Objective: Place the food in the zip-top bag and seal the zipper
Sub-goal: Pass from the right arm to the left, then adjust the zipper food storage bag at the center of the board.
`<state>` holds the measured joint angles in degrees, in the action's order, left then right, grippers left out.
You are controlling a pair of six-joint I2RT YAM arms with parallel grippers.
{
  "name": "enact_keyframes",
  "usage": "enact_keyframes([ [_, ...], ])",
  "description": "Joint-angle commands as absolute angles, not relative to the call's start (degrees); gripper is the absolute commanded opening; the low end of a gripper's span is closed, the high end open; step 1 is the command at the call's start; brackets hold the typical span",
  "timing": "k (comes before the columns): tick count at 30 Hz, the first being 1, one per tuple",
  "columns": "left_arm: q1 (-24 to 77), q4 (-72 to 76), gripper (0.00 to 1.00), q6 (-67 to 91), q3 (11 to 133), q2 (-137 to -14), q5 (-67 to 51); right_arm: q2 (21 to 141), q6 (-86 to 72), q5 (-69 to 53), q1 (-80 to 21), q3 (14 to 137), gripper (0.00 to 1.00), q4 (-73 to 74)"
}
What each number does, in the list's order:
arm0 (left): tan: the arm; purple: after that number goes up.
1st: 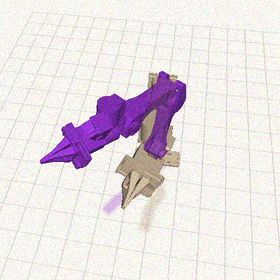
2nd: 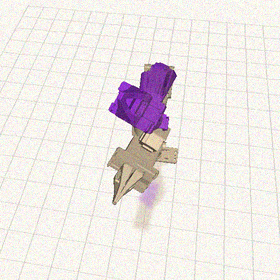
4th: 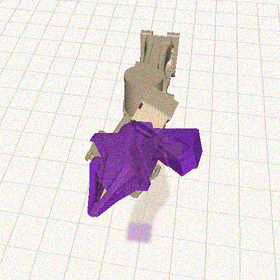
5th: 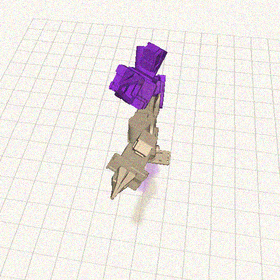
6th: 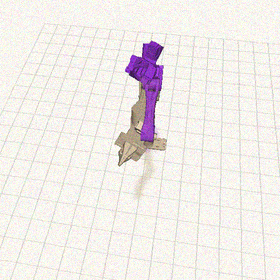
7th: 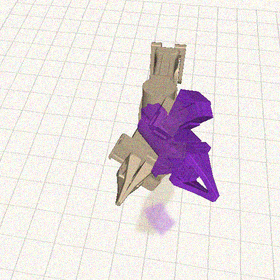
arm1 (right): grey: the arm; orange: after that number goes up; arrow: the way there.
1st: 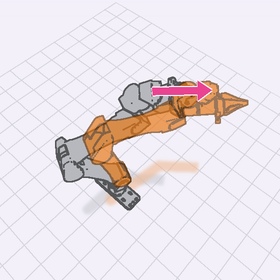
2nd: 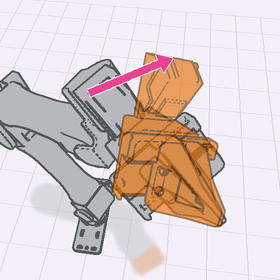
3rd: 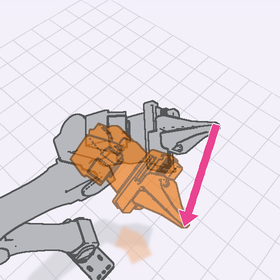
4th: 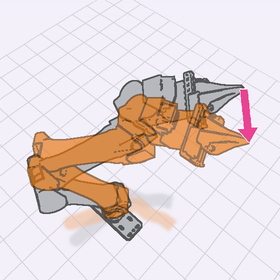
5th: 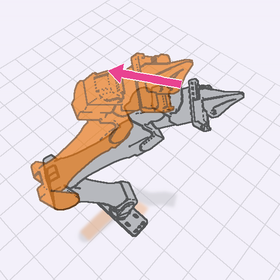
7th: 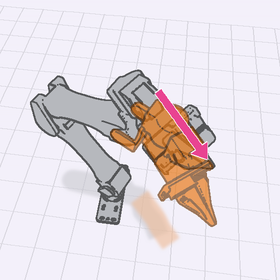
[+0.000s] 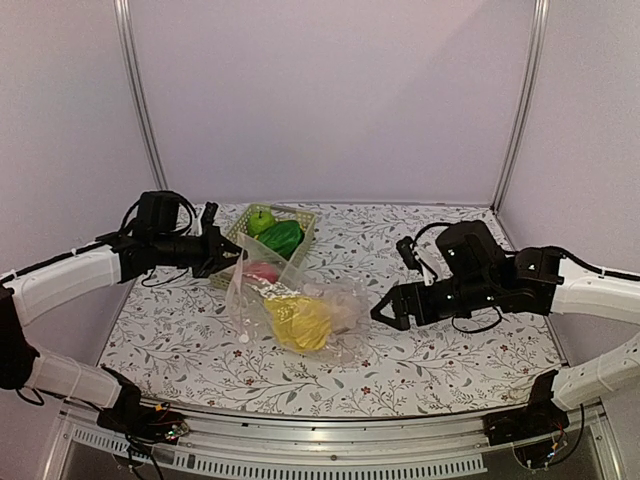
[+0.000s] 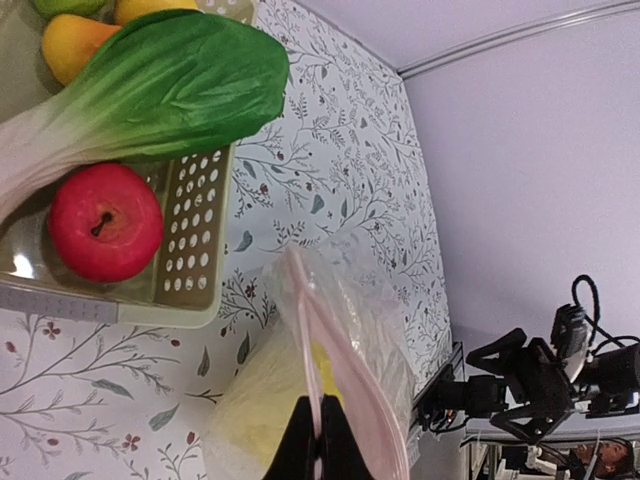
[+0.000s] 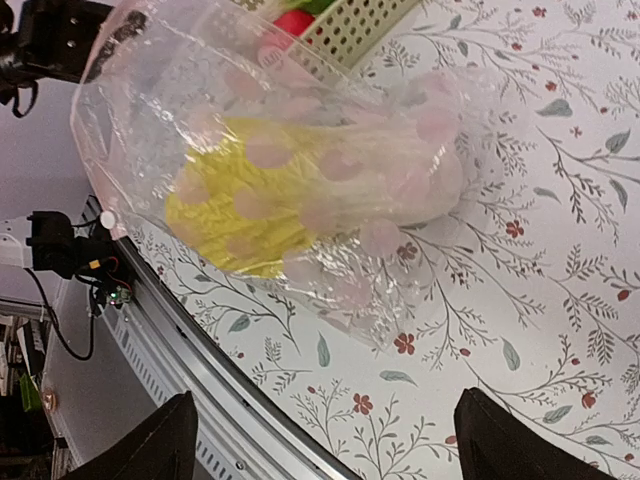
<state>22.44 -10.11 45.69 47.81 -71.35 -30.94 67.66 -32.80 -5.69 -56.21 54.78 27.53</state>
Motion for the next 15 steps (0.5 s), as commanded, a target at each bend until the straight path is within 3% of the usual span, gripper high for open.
enact_keyframes([
  [1, 21.0, -9.1, 0.00, 44.5, 47.7, -71.7, -31.9, 67.3, -40.0, -4.5, -58.0, 46.6, 0.89, 23.3],
  [7, 20.8, -10.1, 0.00, 39.3, 49.1, -72.0, -36.4, 70.5, -42.2, -0.4, -56.1, 45.4, 0.90, 18.1],
  [15, 20.9, -14.6, 0.00, 31.8, 50.5, -71.5, -40.1, 81.2, -42.8, -6.8, -46.9, 51.1, 0.87, 9.2],
])
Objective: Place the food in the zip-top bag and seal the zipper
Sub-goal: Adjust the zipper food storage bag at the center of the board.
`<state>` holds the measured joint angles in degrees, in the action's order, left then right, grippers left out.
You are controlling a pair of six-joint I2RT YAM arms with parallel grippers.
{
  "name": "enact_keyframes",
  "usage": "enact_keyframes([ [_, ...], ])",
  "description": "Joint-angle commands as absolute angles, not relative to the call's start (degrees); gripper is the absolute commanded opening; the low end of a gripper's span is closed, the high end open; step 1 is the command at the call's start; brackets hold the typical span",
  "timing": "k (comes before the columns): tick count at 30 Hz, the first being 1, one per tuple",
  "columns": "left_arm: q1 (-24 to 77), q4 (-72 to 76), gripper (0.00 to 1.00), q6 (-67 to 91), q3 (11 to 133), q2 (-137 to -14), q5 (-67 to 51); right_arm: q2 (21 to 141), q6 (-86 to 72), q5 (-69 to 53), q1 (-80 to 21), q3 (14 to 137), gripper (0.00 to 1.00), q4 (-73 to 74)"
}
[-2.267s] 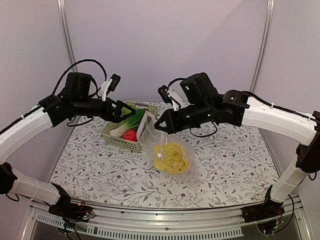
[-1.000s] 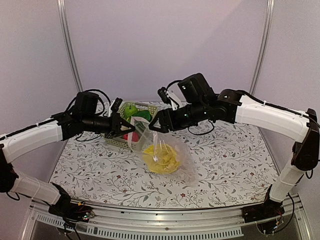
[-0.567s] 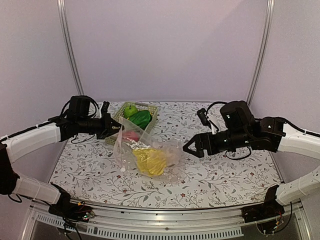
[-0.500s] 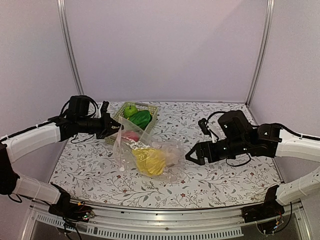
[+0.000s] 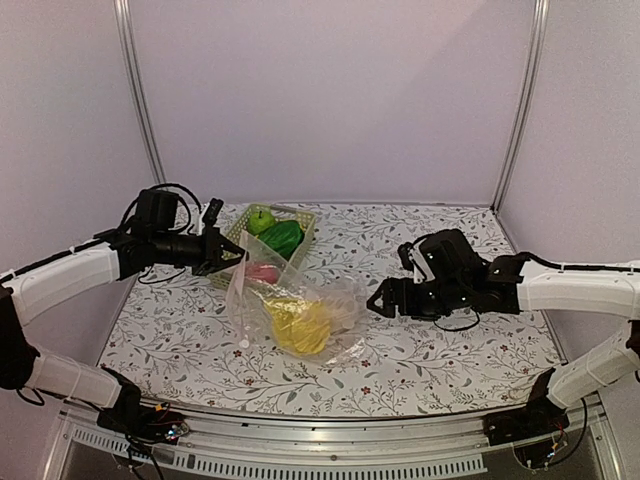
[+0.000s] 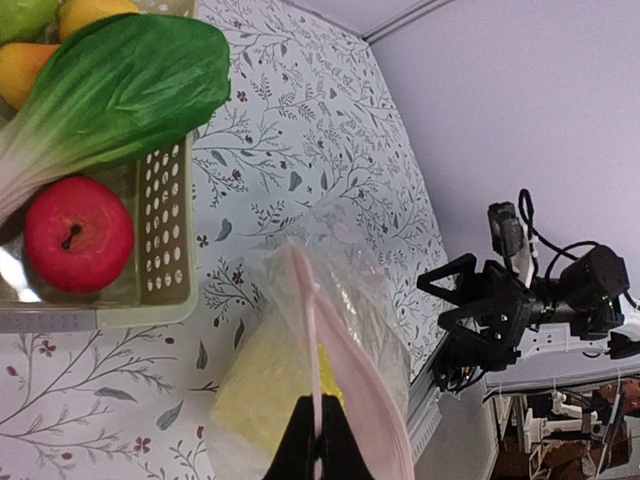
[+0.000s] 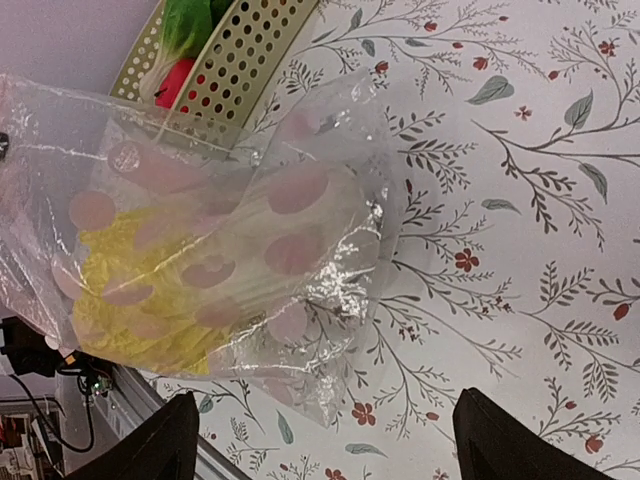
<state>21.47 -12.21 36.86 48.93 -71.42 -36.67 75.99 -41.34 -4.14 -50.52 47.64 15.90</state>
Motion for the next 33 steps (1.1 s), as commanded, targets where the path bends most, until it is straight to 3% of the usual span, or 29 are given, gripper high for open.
enact_keyframes([
  [1, 20.8, -14.8, 0.00, 31.1, 50.4, -71.4, -40.6, 83.0, -43.1, -7.7, -45.9, 52.0, 0.86, 8.0],
  [15, 20.8, -15.0, 0.00, 25.7, 50.2, -70.1, -43.4, 104.3, -43.7, -13.7, -39.8, 65.4, 0.70, 2.1],
  [20, 20.9, -15.4, 0.00, 24.8, 50.5, -69.3, -43.2, 108.4, -43.2, -16.0, -39.7, 67.0, 0.52, 1.9],
  [22, 20.8, -15.5, 0.00, 24.7, 50.6, -69.0, -43.0, 108.9, -42.9, -17.5, -39.8, 67.2, 0.40, 1.1],
  [25, 20.8, -16.0, 0.00, 24.7, 50.9, -68.4, -41.9, 107.8, -42.8, -17.5, -39.8, 67.0, 0.07, 0.8],
  [26, 20.8, -16.2, 0.00, 24.6, 51.1, -67.9, -41.2, 107.0, -42.7, -17.0, -39.8, 66.7, 0.01, 0.9],
  [33, 20.7, -16.5, 0.00, 25.3, 55.2, -58.9, -37.5, 88.1, -39.5, -9.2, -40.1, 65.5, 0.00, 9.0],
])
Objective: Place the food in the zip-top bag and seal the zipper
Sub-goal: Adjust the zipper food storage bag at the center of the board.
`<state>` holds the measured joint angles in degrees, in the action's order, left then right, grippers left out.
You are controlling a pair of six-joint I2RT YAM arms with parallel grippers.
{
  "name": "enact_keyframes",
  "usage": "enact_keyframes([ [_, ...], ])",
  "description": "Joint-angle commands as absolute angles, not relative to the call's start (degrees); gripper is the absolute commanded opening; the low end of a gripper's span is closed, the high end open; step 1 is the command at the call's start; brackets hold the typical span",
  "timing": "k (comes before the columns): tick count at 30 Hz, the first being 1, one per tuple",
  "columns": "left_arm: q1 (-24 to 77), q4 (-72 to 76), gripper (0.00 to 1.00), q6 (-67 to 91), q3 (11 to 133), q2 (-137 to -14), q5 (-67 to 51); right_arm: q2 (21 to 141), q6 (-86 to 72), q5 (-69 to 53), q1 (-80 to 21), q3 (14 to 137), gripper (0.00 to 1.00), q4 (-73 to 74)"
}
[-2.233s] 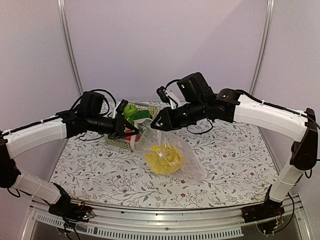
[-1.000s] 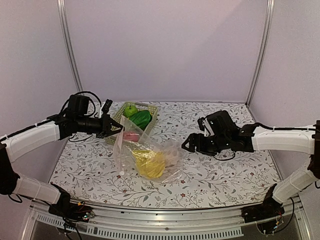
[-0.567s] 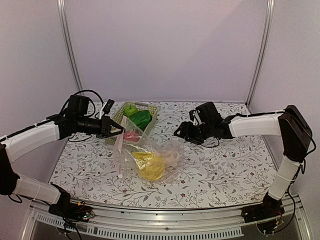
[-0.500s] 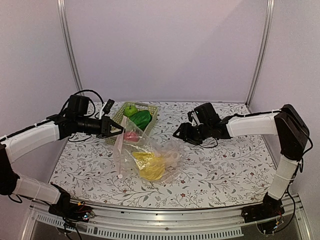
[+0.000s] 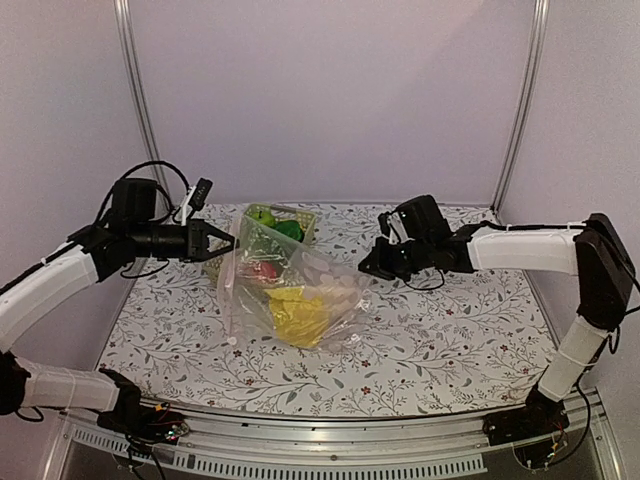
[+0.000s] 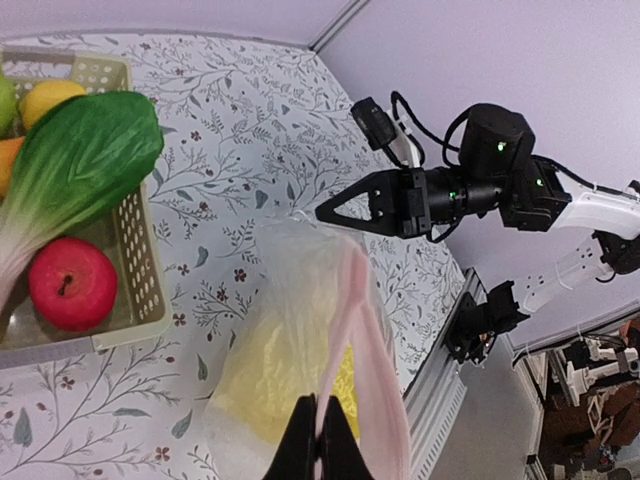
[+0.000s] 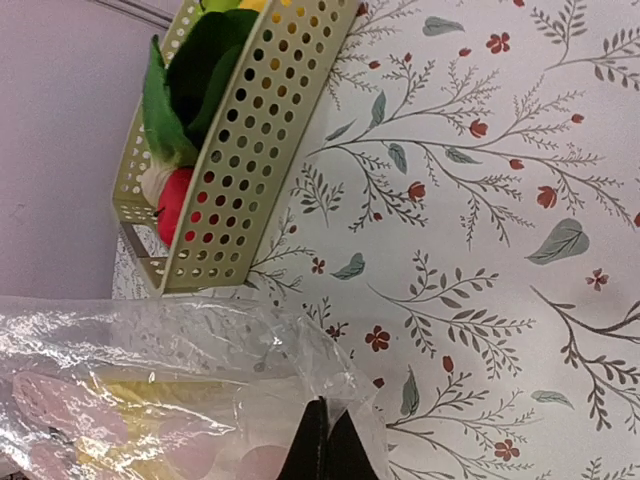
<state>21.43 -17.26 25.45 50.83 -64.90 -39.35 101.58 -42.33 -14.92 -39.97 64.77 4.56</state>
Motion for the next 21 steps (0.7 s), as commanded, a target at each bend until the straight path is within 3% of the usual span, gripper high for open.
enact_keyframes([
  [1, 20.7, -16.5, 0.00, 25.3, 55.8, -57.7, -37.2, 85.7, -38.1, -7.2, -40.7, 65.6, 0.00, 10.6],
  [7, 20.6, -16.7, 0.00, 25.7, 56.2, -55.1, -36.3, 73.8, -34.6, -3.1, -42.0, 64.2, 0.00, 14.2],
  [15, 20.7, -13.6, 0.00, 26.0, 52.2, -53.6, -34.7, 63.7, -37.8, -0.9, -42.3, 54.1, 0.00, 5.9],
  [21, 24.8, -6.5, 0.00, 28.5, 47.7, -58.1, -39.0, 73.3, -34.2, 3.1, -49.9, 60.2, 0.00, 11.3],
])
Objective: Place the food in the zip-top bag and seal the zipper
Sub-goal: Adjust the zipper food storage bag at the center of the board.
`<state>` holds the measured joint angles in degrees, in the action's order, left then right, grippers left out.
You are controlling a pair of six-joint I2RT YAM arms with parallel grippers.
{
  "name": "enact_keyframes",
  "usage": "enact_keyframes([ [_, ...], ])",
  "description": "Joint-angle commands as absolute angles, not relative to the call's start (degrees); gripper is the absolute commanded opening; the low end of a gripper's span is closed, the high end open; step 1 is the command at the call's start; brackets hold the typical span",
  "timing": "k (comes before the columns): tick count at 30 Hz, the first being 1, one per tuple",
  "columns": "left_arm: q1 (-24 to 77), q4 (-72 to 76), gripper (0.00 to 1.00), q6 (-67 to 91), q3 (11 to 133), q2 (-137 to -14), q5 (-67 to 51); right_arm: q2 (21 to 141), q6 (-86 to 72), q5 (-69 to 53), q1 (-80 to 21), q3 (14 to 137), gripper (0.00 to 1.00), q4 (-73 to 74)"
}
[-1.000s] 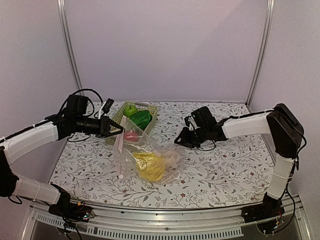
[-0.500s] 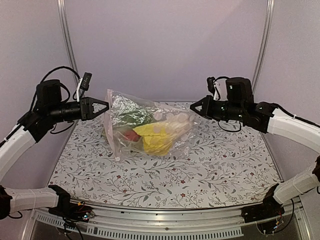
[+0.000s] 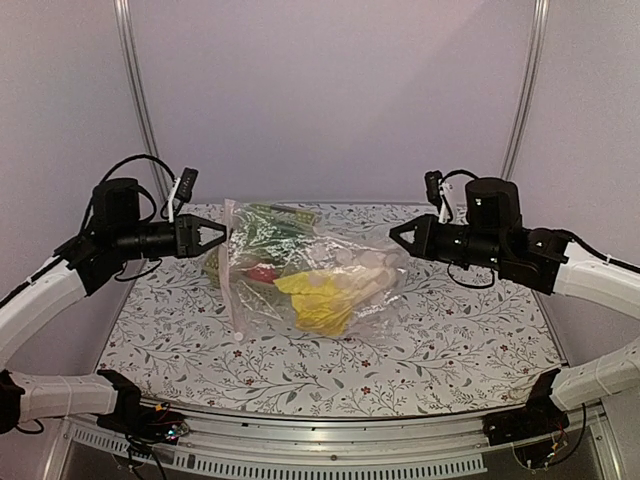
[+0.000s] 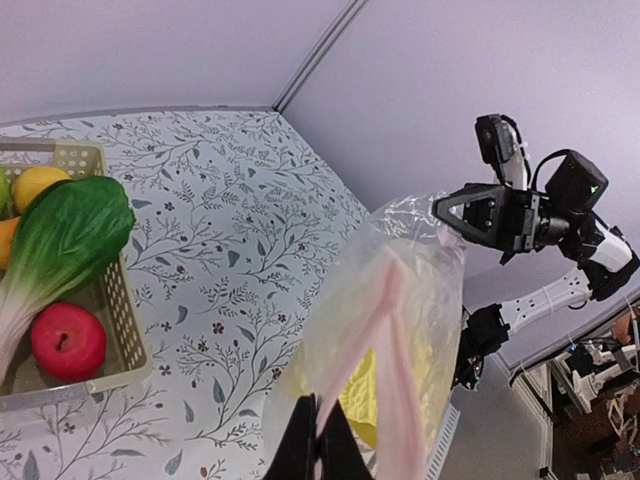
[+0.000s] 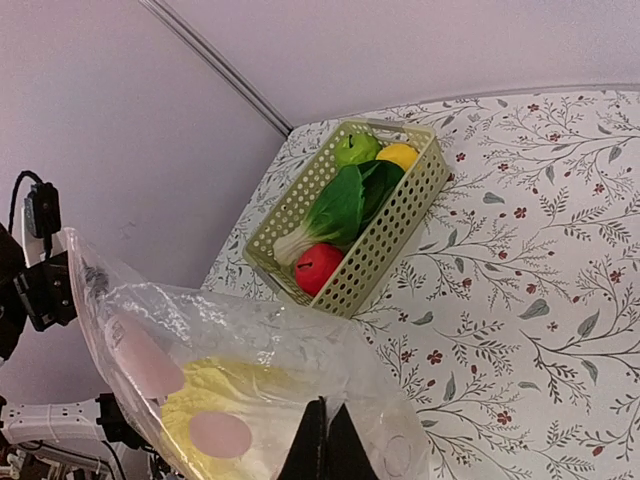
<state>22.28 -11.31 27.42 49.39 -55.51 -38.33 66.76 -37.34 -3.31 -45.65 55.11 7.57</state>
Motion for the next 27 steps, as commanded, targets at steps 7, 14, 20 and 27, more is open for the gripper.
enact_keyframes([
  [7, 27.0, -8.3, 0.02, 30.6, 45.9, -59.9, -35.9, 83.8, -36.9, 8.3, -50.1, 64.0, 0.00, 15.3],
  [14, 27.3, -15.4, 0.59, 34.4, 39.7, -59.7, -22.0, 86.5, -40.7, 10.7, -50.2, 61.9, 0.00, 15.2],
  [20, 27.4, -11.4, 0.75, 39.2, 32.8, -52.1, -18.9, 86.9, -40.1, 9.1, -50.1, 61.2, 0.00, 14.9],
  [27, 28.4, -4.8, 0.77, 41.2, 29.9, -54.7, -24.9, 87.2, -39.6, 8.2, -50.1, 61.3, 0.00, 14.4],
])
